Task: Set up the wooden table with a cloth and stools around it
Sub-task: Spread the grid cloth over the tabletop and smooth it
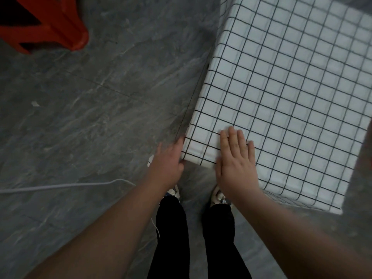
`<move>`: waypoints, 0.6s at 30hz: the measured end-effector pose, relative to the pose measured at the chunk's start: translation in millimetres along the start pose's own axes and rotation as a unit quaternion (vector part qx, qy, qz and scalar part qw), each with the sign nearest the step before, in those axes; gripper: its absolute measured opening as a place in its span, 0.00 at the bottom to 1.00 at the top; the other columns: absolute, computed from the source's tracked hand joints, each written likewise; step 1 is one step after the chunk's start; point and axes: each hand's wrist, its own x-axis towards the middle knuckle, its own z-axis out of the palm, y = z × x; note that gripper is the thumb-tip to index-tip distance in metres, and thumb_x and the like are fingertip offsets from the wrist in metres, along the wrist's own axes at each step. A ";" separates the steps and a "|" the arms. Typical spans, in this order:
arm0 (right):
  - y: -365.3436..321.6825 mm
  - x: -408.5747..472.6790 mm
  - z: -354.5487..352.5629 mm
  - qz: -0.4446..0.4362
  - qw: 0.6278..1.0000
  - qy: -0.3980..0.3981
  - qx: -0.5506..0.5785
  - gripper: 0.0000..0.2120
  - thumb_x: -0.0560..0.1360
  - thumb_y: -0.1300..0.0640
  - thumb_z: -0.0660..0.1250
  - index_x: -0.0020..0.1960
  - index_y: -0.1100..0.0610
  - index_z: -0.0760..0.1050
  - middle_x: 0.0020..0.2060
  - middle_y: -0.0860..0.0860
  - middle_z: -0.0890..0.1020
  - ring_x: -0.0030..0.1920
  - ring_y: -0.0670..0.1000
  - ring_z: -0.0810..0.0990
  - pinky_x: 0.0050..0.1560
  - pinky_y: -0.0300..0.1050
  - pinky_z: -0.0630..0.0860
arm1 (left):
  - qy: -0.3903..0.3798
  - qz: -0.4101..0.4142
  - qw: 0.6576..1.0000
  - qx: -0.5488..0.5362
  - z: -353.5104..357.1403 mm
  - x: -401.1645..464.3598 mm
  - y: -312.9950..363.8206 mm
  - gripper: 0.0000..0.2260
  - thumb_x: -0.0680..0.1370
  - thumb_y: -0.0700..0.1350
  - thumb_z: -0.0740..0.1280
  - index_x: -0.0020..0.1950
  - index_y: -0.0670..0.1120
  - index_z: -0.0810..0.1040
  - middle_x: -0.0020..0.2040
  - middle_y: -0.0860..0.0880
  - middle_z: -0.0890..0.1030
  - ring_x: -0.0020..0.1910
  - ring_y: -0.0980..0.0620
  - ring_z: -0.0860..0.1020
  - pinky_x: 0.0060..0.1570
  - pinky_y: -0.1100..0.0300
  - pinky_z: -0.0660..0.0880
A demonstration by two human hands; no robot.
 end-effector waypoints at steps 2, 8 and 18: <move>6.7 -0.2 2.7 0.004 1.000 -0.006 0.005 0.30 0.84 0.50 0.50 0.82 0.54 0.44 0.81 0.53 0.45 0.80 0.54 0.39 0.78 0.61 0.44 | 0.015 -0.003 1.000 0.020 1.4 2.2 -3.0 0.31 0.77 0.40 0.64 0.79 0.46 0.57 0.73 0.44 0.70 0.73 0.44 0.65 0.78 0.48 0.47; 20.8 0.9 -2.3 -0.018 0.998 -0.041 0.043 0.34 0.81 0.47 0.55 0.81 0.50 0.42 0.81 0.50 0.42 0.79 0.50 0.35 0.79 0.56 0.38 | 0.004 -0.050 0.998 0.043 7.9 10.1 -4.1 0.21 0.75 0.43 0.66 0.68 0.47 0.72 0.66 0.43 0.76 0.68 0.41 0.70 0.70 0.40 0.62; 59.2 -39.7 -30.7 0.015 0.997 -0.053 0.050 0.47 0.75 0.50 0.67 0.81 0.48 0.36 0.80 0.49 0.37 0.79 0.53 0.33 0.79 0.60 0.42 | 0.065 0.037 0.990 0.122 -2.9 -16.1 75.3 0.49 0.71 0.37 0.65 0.79 0.57 0.34 0.79 0.45 0.34 0.77 0.43 0.33 0.77 0.40 0.43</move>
